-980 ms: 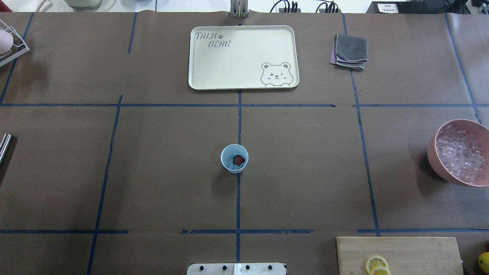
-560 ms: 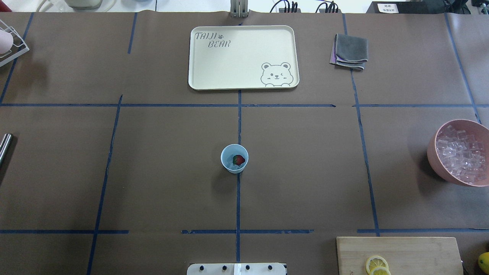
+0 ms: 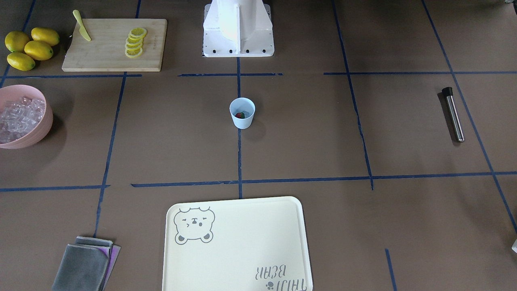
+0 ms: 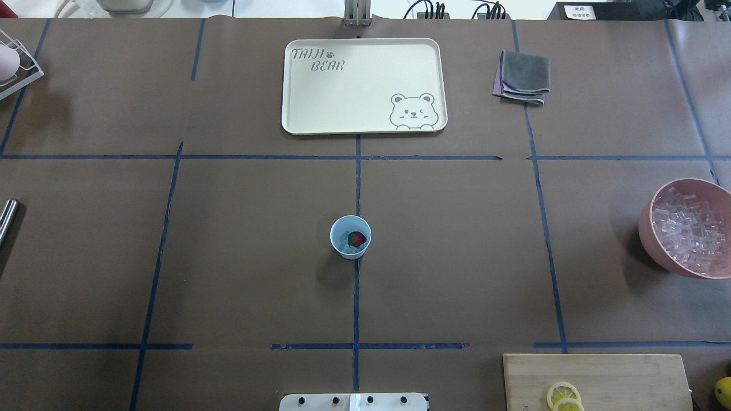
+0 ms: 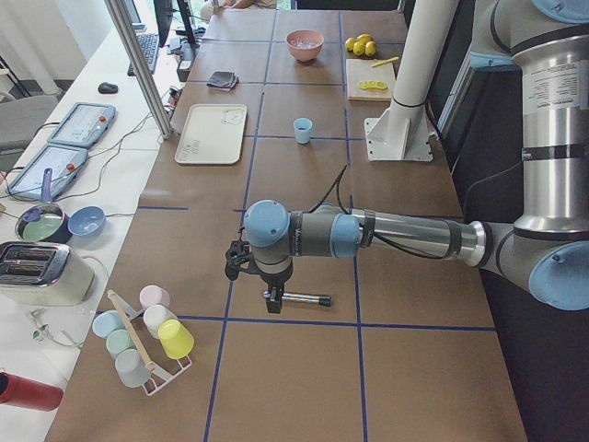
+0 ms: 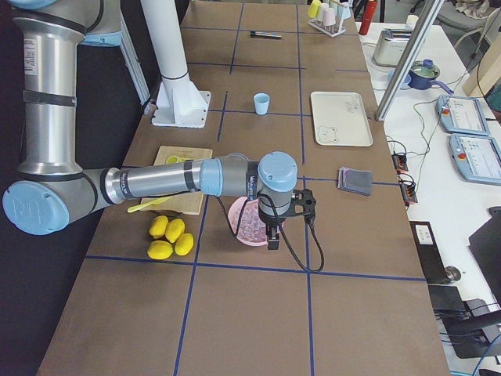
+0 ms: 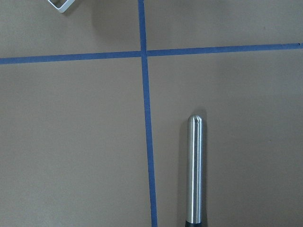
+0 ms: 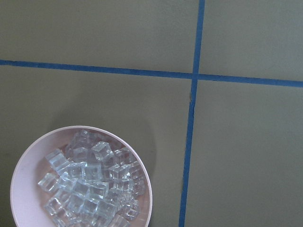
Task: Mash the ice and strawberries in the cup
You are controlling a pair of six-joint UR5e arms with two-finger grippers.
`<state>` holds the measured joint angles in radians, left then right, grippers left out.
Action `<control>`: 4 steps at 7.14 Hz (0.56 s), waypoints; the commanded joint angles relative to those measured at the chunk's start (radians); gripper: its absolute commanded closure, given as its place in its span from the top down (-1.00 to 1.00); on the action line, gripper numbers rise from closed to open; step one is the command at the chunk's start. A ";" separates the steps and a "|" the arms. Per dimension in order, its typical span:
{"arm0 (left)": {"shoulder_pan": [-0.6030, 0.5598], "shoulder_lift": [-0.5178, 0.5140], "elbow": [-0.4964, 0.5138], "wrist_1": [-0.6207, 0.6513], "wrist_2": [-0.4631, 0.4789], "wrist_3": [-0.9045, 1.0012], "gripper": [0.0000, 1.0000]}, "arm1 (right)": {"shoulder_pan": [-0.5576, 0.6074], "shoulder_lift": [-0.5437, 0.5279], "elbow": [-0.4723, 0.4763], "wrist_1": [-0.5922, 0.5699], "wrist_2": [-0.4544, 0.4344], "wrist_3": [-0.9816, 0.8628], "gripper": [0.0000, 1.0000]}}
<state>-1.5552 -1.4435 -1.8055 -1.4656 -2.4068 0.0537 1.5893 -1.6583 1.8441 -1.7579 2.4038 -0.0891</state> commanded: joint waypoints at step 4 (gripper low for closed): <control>0.001 0.000 0.002 -0.001 0.000 0.000 1.00 | -0.003 0.000 0.003 0.000 0.000 -0.003 0.98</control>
